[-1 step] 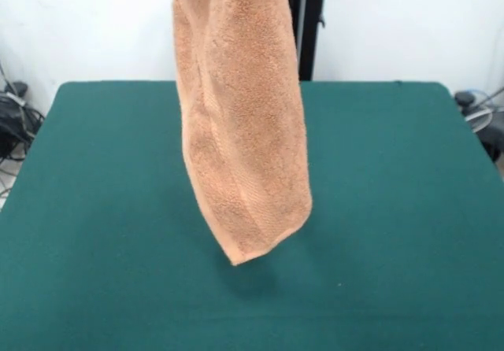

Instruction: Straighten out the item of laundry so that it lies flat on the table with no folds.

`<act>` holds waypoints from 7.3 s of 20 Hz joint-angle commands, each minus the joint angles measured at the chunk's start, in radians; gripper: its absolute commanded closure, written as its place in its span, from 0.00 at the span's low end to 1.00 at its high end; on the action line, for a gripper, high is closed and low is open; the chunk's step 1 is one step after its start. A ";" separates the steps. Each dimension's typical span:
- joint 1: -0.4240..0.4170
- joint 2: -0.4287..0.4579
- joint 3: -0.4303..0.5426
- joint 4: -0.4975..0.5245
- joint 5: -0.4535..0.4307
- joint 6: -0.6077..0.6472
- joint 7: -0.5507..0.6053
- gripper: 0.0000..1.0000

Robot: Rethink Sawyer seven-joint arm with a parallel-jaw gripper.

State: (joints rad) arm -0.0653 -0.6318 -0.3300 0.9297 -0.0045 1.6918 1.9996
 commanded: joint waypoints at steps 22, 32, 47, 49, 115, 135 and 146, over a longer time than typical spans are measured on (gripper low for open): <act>-0.025 0.309 0.015 -0.468 0.177 0.349 0.561 1.00; 0.025 0.117 -0.007 -0.055 0.162 0.051 0.570 1.00; 0.057 -0.125 -0.020 0.581 0.184 -0.554 0.444 1.00; 0.053 -0.139 -0.015 0.627 0.180 -0.600 0.425 1.00; -0.569 -0.149 0.446 0.875 -0.298 -1.281 0.058 1.00; -0.581 -0.140 0.506 0.832 -0.409 -1.265 0.138 0.00; -0.607 -0.139 0.544 0.822 -0.430 -1.260 0.107 0.00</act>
State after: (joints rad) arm -0.6706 -0.7984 0.1229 1.7644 -0.3614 0.3385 2.2686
